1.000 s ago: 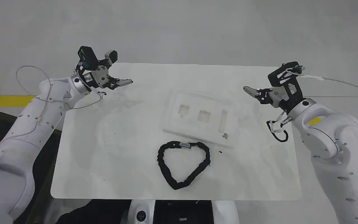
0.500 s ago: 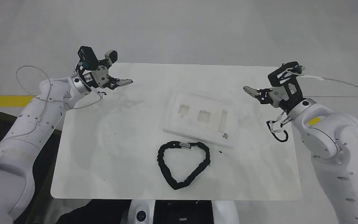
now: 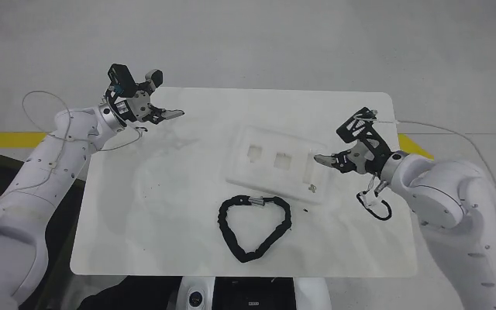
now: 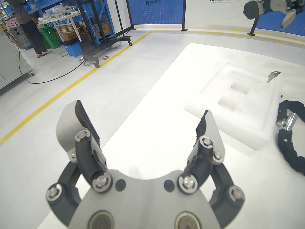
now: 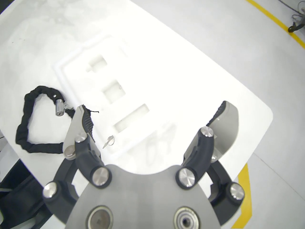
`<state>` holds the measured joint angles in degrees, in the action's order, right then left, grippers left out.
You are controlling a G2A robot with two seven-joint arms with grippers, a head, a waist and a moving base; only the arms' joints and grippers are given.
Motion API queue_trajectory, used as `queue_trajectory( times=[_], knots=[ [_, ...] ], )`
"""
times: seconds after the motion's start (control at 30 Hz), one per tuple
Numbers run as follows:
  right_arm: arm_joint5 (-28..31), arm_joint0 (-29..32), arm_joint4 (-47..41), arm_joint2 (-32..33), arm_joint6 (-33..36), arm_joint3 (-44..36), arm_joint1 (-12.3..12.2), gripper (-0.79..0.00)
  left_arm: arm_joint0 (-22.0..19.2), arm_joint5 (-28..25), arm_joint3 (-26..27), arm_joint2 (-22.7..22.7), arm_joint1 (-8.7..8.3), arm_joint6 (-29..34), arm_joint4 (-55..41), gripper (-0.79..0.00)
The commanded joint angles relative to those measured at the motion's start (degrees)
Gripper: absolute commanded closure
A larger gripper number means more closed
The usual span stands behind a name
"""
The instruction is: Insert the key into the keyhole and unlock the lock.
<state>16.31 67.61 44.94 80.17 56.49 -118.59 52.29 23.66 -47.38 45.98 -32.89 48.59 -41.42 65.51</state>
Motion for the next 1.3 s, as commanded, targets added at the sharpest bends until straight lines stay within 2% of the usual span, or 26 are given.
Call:
queue_trajectory(
  times=[0.0,0.33,0.53,0.83,1.27],
  knots=[
    [-0.91,0.27,-0.34,-0.90,2.18,-0.86,0.02,-0.785,0.00,0.00,0.00,0.00,0.00,0.00,0.00,-0.785],
    [-6.57,0.40,-0.41,-4.81,13.27,-2.90,0.05,-0.785,0.00,0.00,0.00,0.00,0.00,0.00,0.00,-0.785],
    [-11.67,-0.29,-2.11,-7.87,16.99,-1.62,0.44,-0.785,0.00,0.00,0.00,0.00,0.00,0.00,0.00,-0.785],
    [-19.66,2.03,-4.97,-10.12,15.41,-1.41,1.03,-0.785,0.00,0.00,0.00,0.00,0.00,0.00,0.00,-0.785],
    [-19.97,2.21,-5.23,-10.10,15.12,-1.58,1.05,-0.785,0.00,0.00,0.00,0.00,0.00,0.00,0.00,-0.785]
  ],
)
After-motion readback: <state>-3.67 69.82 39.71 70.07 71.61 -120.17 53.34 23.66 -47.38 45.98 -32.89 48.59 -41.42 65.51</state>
